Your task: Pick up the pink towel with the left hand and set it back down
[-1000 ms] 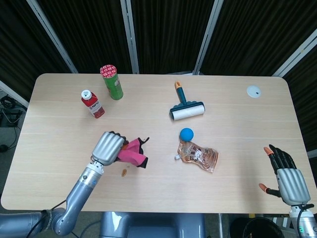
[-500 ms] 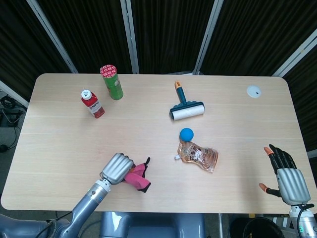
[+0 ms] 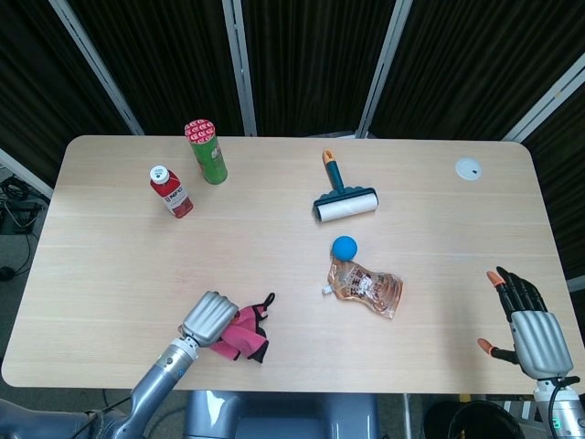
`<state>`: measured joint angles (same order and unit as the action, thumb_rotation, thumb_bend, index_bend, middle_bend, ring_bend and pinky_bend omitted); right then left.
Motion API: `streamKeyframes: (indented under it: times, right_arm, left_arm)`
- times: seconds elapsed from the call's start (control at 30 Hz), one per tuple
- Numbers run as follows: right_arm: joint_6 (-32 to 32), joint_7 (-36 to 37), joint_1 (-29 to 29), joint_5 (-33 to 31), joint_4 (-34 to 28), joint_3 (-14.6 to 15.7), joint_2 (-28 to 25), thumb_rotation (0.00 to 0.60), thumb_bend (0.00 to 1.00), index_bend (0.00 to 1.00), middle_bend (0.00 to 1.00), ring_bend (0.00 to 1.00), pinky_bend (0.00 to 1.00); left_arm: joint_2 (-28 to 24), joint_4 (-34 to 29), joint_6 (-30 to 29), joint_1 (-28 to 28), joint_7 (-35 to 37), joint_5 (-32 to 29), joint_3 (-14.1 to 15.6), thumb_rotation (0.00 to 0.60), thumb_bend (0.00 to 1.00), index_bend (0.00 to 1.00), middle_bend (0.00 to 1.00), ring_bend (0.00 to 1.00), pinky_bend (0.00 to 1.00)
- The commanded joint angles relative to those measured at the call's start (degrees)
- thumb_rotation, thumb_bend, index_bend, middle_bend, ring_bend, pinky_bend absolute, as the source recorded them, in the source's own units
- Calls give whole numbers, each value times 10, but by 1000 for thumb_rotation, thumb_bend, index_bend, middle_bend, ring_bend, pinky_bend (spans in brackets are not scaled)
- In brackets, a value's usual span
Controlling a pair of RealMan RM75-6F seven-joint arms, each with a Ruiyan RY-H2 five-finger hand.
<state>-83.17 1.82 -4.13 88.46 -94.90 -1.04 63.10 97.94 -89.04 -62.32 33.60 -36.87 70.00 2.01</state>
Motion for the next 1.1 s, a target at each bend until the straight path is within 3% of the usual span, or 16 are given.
streamKeyframes:
  times: [0.03,0.9,1.1]
  right_arm:
    - [0,-2,0,1,0,0,0,600,59,0,0,0,82]
    - [3,-11,-1,3,-3,3,2,600,60,0,0,0,82]
    - [3,-13,-1,2,-3,2,2,600,61,0,0,0,82]
  left_arm:
    - [-13,16,0,-6,9,-6,0,600,471,877,679,597,581]
    - [-138,118,-2,-39,92,-6,-16,600,473,877,680,597,581]
    - [-147,129,0,-45,110,-8,-22,600,474,878,680,597,580]
